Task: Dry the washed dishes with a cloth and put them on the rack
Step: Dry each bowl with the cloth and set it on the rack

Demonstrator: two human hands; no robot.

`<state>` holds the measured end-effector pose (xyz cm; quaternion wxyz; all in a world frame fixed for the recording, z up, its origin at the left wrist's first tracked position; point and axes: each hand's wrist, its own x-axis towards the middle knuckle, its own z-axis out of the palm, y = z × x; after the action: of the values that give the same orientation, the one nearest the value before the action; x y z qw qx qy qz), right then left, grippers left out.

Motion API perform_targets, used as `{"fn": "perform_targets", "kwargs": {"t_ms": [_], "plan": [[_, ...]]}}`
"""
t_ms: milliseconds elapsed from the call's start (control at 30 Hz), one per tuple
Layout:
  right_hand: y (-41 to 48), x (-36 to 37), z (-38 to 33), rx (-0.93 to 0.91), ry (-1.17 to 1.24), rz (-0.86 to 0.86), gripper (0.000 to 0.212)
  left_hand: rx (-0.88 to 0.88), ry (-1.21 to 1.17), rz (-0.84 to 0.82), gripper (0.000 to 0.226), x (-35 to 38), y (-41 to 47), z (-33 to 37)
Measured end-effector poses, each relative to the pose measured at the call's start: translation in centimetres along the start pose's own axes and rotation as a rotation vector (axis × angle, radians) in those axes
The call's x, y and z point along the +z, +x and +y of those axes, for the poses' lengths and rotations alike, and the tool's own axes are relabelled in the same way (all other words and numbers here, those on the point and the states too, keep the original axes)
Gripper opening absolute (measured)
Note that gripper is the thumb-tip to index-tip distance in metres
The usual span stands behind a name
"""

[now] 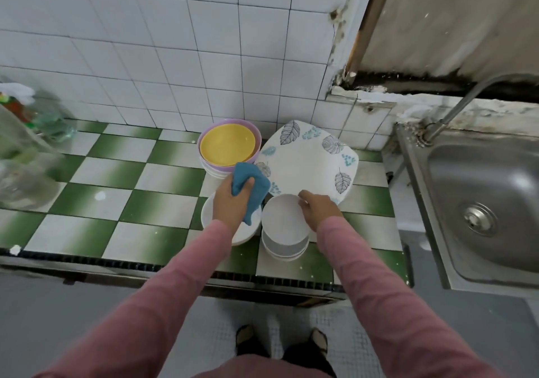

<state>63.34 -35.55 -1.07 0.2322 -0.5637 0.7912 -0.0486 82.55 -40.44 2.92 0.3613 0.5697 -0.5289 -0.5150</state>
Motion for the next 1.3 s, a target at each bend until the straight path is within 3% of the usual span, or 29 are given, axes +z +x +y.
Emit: {"fn": "perform_targets", "kwargs": {"t_ms": [133,300,533,767,967,1300], "plan": [[-0.4,-0.7,0.6,0.035,0.012,0.112,0.029,-0.035,-0.075,0.010,0.011,0.1,0.3,0.0],[-0.7,-0.9,0.5,0.073,0.202,0.235,0.024,-0.005,-0.044,-0.019,0.007,0.3,0.6,0.0],[-1.6,0.4,0.3,0.112,0.358,0.327,0.020,-0.055,-0.009,-0.050,0.028,0.6,0.2,-0.8],[-2.3,1.3,0.4,0.127,0.488,0.428,0.019,-0.045,0.008,-0.054,0.022,0.7,-0.2,-1.4],[-2.5,1.7,0.5,0.173,0.620,0.461,0.010,-0.055,0.005,-0.055,0.026,0.5,-0.3,-1.8],[-3.5,2.2,-0.2,0.202,0.770,0.376,0.027,-0.074,-0.003,-0.051,0.014,0.4,-0.6,-2.4]]}}
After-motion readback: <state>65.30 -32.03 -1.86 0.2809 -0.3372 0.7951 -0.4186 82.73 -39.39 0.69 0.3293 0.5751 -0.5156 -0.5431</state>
